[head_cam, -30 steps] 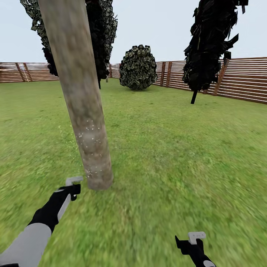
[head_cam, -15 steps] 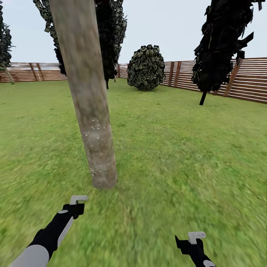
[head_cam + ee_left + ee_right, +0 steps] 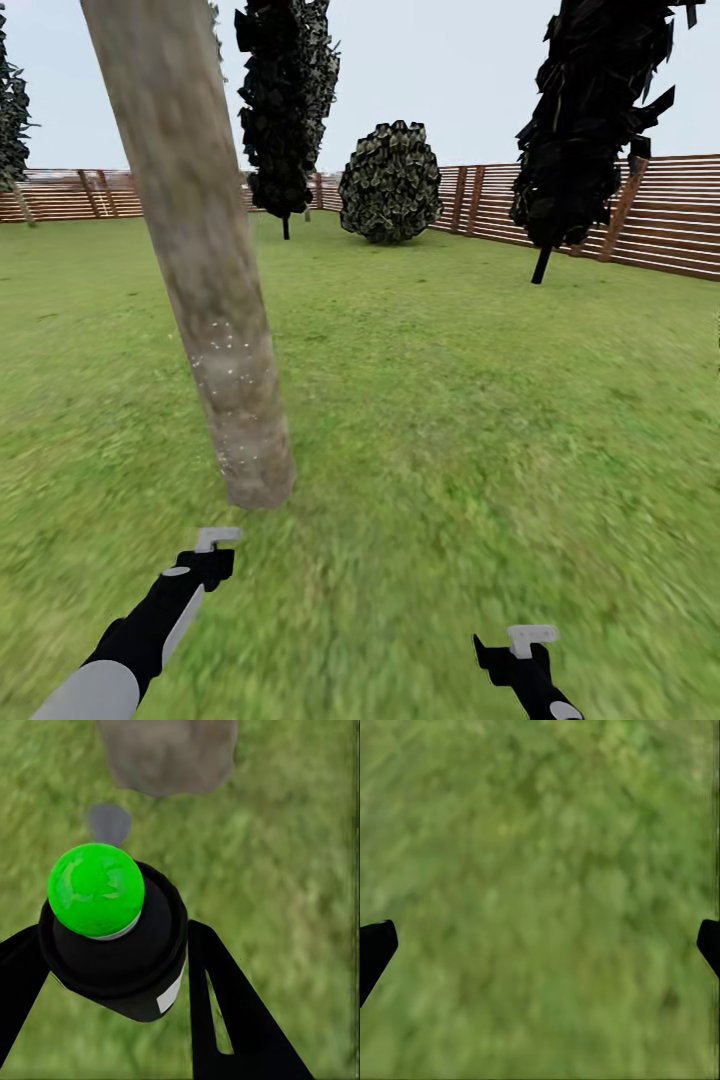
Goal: In the garden, pick up the pesticide atomizer on the floor and spray pesticide onto both trees until each tree trunk is fully covered.
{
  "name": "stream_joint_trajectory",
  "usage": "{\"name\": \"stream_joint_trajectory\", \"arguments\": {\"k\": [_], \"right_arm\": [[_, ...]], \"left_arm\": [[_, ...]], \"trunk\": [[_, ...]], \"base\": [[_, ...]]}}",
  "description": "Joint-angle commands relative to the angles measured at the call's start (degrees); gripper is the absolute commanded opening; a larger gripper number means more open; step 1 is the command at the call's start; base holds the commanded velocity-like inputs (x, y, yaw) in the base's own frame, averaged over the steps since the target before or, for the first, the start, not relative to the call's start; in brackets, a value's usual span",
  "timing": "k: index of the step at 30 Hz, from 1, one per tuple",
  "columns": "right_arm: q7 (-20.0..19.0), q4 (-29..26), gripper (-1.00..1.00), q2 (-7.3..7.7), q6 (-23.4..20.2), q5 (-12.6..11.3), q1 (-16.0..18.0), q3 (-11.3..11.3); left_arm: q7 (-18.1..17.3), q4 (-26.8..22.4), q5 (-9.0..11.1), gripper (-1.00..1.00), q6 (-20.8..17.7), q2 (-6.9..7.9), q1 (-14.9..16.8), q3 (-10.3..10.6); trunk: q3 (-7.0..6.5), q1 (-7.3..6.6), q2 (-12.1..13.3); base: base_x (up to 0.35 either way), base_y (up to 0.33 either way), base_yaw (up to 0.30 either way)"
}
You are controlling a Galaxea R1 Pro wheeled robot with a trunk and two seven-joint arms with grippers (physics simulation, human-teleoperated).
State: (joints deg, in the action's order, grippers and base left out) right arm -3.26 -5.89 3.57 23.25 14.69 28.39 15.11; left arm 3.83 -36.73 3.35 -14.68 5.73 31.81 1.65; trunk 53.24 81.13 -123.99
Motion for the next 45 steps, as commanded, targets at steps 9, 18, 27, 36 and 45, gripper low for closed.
{"name": "stream_joint_trajectory", "arguments": {"k": [9,18,27,36,45], "right_arm": [[0.4,0.0,1.00,-0.14,0.0,0.1,0.0,-0.1],[0.4,0.1,1.00,-0.14,0.0,0.2,0.0,-0.1],[0.0,0.1,1.00,-0.14,0.0,0.2,0.0,-0.1],[0.1,0.1,1.00,-0.14,0.0,0.2,0.0,-0.1],[0.1,0.1,1.00,-0.15,0.0,0.2,0.0,-0.1]], "left_arm": [[0.3,0.0,0.0,-1.00,0.0,0.04,0.0,-0.1],[0.5,0.0,0.3,-1.00,-0.1,0.07,0.0,-0.1],[0.6,0.0,0.3,-1.00,-0.1,0.08,0.0,-0.2],[0.6,0.0,0.3,-1.00,-0.1,0.16,0.0,-0.3],[0.6,0.0,0.4,-1.00,-0.1,0.16,0.0,-0.3]], "trunk": [[0.00,0.00,0.0],[0.00,0.00,0.0],[0.00,0.00,0.0],[0.00,0.00,0.0],[0.00,0.00,0.0]], "base": [[0.019,-0.274,0.054],[0.166,-0.249,0.261],[0.189,-0.235,0.152],[0.190,-0.234,0.038],[0.196,-0.177,0.269]]}}
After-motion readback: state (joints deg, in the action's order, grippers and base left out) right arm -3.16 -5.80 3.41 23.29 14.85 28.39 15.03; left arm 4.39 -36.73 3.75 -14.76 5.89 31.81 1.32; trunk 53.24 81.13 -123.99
